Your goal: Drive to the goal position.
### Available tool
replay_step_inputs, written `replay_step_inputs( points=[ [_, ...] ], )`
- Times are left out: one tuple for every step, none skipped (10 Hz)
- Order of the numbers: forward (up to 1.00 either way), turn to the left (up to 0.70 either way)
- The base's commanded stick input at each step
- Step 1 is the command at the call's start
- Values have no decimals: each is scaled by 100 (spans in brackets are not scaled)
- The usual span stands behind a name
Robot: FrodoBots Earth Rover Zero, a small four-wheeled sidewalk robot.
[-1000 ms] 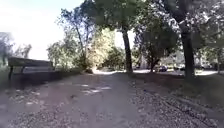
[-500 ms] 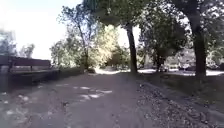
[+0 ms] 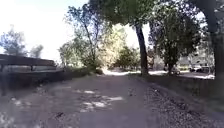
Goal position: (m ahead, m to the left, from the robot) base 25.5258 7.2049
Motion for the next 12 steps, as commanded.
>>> replay_step_inputs(
  points=[
    [85,0],
    [85,0],
    [85,0],
    [85,0],
    [85,0],
    [85,0],
    [85,0],
    [85,0],
    [85,0],
    [85,0],
    [85,0],
    [85,0]
  ],
)
